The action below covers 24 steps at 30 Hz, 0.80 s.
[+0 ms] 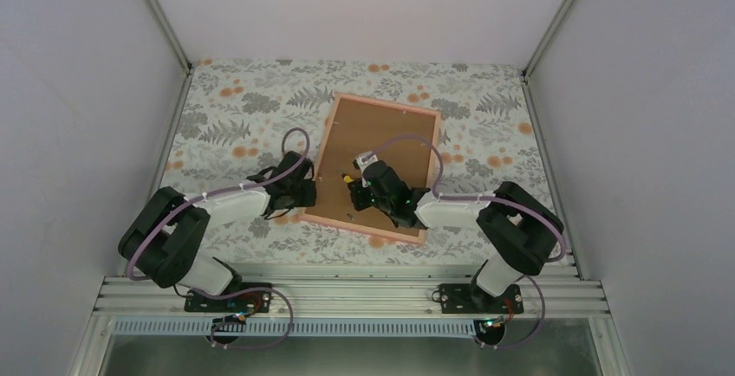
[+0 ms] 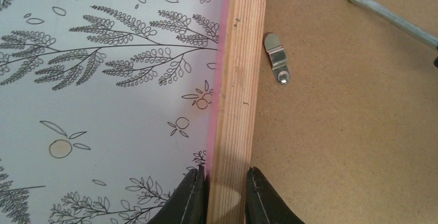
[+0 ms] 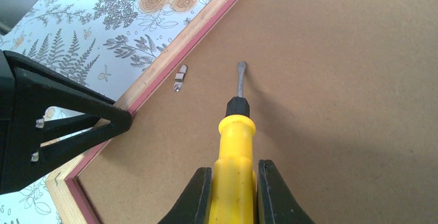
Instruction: Take the photo out of the frame
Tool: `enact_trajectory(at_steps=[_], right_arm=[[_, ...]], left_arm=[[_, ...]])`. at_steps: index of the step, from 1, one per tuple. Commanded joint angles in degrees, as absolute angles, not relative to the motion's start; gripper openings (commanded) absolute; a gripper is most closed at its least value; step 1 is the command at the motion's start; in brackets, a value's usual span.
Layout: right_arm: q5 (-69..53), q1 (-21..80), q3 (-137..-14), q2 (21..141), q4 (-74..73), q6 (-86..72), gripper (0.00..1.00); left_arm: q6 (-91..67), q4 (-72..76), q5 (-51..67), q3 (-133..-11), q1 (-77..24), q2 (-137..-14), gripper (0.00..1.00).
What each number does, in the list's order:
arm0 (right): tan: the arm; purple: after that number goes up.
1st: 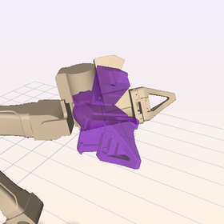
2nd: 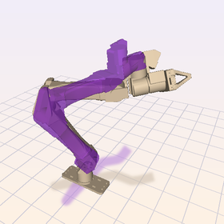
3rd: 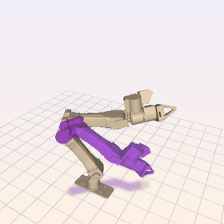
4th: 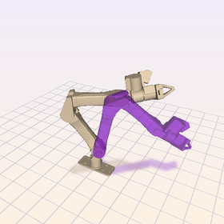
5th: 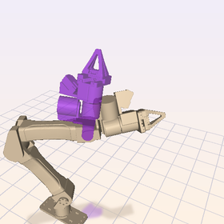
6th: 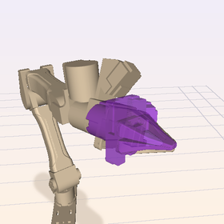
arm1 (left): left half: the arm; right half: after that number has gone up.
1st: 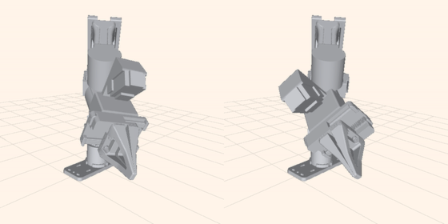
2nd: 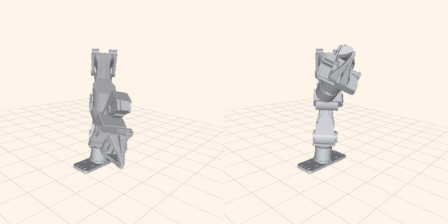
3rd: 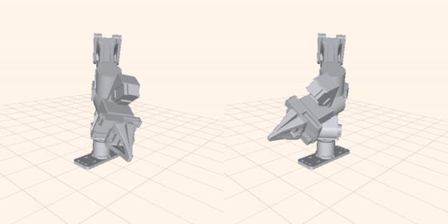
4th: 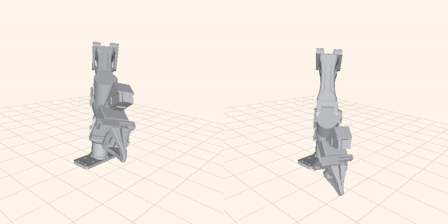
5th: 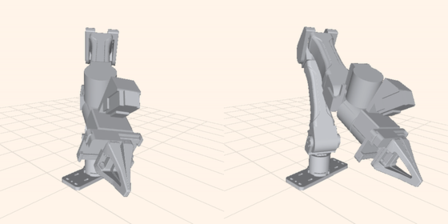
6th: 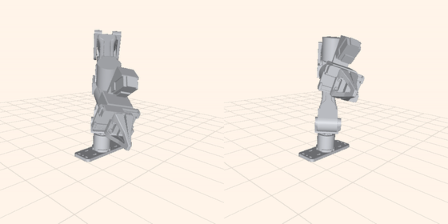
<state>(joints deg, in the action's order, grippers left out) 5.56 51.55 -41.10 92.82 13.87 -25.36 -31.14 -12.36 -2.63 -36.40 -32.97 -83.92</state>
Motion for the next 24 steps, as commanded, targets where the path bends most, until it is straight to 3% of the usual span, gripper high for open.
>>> enact_trajectory(at_steps=[1,5,11,24], right_arm=[[4.4,51.3,-39.9,89.8,15.0,-26.1,0.04],[4.1,51.3,-39.5,88.0,15.6,-24.4,0.04],[-6.6,52.0,-40.9,89.1,16.5,-20.1,0.04],[-4.8,54.3,-44.4,95.0,14.8,-21.9,0.04]], left_arm=[[-37.5,-14.6,-4.4,-34.2,-32.6,-83.0,0.1],[-40.9,-12.8,-2.9,-31.6,-32.8,-81.4,0.08],[-42.3,-11.5,-1.8,-30.7,-33.5,-82.3,0.08],[-42.9,-11.6,-1.9,-31.3,-34.1,-82.8,0.08]])
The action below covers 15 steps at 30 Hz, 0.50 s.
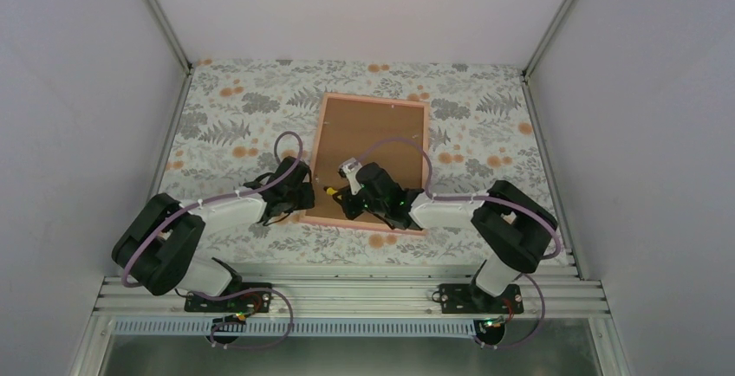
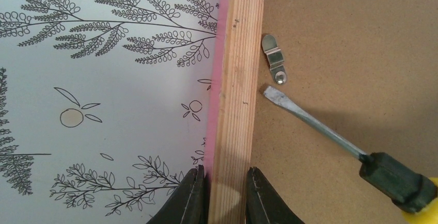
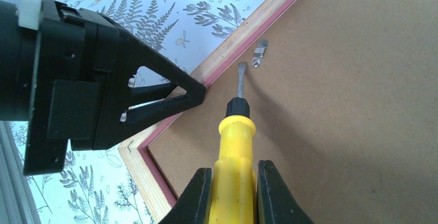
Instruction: Take the photo out of the frame
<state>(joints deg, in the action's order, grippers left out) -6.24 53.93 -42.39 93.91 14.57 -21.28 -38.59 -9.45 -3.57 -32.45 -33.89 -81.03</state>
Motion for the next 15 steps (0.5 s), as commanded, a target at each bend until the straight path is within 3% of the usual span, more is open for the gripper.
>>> enact_trajectory(at_steps=[1,9,15], right_arm=[[-3.8,54.3,-44.4,95.0,14.6,-22.4,0.04],[3.4,54.4,-44.0,94.9,13.0,-26.5,0.04],[0.0,54.7,-43.6,94.9,14.7,-25.6,0.04]], left_arm=[[-43.1,-11.6,-1.9,-31.3,-34.2,-82.8,0.08],[-44.4,-10.8,-1.3,-30.6,-34.3,-82.5,0.08],[-44.9,-9.7,0.0,-30.6,-34.5,-83.2,0.08]])
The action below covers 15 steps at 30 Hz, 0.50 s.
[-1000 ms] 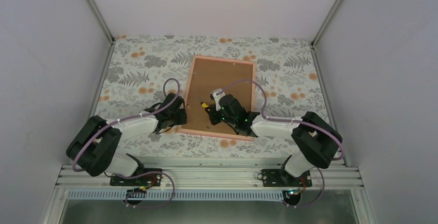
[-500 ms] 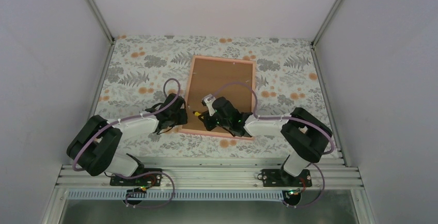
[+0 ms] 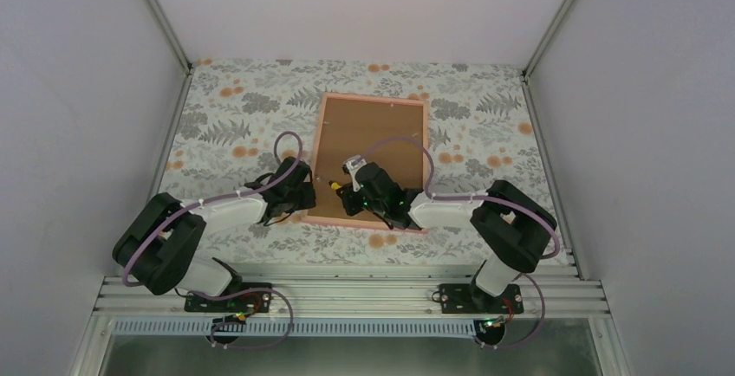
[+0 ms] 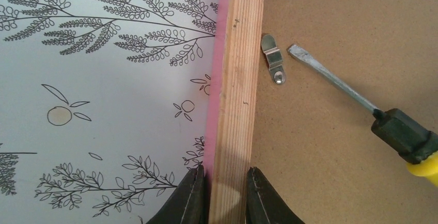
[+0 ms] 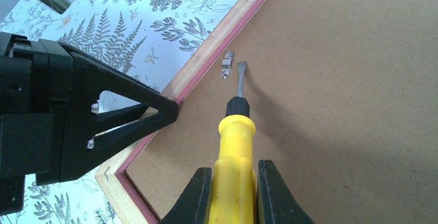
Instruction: Take the photo out of the frame
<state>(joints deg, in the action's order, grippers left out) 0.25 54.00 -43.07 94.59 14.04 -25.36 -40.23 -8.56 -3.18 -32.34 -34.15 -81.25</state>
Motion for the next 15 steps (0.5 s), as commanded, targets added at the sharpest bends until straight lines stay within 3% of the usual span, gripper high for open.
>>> enact_trajectory(at_steps=[1,15], right_arm=[[-0.9,55.0,-43.4,94.5,15.3,-25.2,0.04],[0.5,57.0,-43.4,92.6,15.5,-25.6,0.04]], left_arm=[[-44.8,-9.8,0.0,-30.6,-34.6,-83.3,0.08],[-45.8,-9.6,-0.7,-30.2,-35.2,-83.3,0.08]])
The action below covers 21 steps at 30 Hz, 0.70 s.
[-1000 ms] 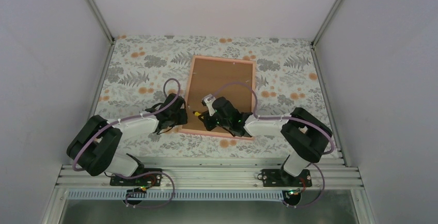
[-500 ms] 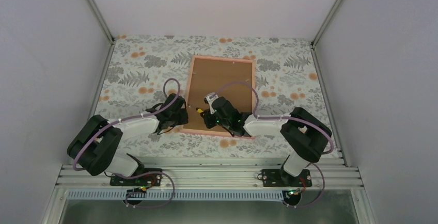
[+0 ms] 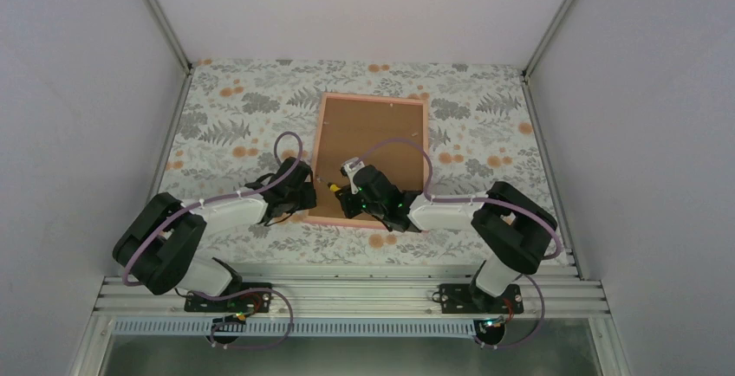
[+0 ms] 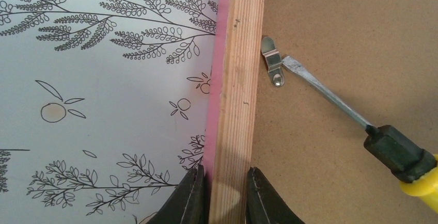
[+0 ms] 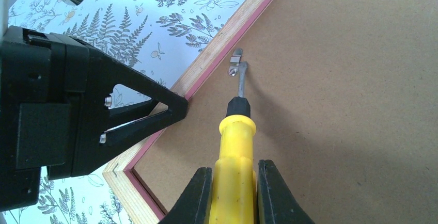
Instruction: Take the photo out of the frame
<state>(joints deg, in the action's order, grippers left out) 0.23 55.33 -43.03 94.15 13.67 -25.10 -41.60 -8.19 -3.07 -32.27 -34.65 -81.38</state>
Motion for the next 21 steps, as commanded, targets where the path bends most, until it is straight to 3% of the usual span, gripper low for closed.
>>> enact_trajectory(at_steps=[1,8,21], right_arm=[[1.0,57.1,-43.1,92.2,15.6,-25.9,0.04],[3.9,57.7,-41.4,89.1,16.3,-26.3,0.04],[3.2,58.5,-44.7,94.9,14.5,-28.4,0.04]], left_arm=[[-45.9,-9.7,-0.8,-30.1,-35.2,-83.3,0.08],[-46.3,-9.6,-0.8,-30.0,-35.3,-83.1,0.08],[-46.5,-9.5,-0.7,-29.8,-35.4,-83.0,0.08]])
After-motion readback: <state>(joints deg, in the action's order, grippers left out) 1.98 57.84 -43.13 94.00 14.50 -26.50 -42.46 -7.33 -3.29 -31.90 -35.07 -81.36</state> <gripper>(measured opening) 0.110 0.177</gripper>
